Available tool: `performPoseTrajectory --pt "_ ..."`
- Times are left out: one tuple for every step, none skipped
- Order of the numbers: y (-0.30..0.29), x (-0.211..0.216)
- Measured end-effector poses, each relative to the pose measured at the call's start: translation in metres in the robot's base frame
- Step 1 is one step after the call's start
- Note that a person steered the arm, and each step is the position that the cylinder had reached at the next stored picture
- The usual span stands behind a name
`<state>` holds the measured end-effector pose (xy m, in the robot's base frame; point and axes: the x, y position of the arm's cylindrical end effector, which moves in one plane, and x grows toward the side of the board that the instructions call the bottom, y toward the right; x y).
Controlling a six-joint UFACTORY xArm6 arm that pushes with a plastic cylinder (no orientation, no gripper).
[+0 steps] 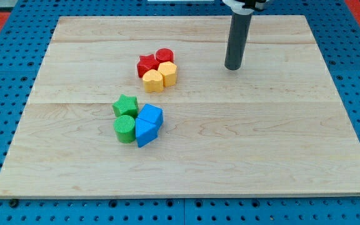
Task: Place the red circle right to the red star
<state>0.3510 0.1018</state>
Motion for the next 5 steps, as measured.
performPoseTrajectory --pt "0.002 -0.017" --pt "-0.031 -0.061" --pt "-0.119 -0.095" --pt "-0.203 -0.066" --pt "-0.244 0.017"
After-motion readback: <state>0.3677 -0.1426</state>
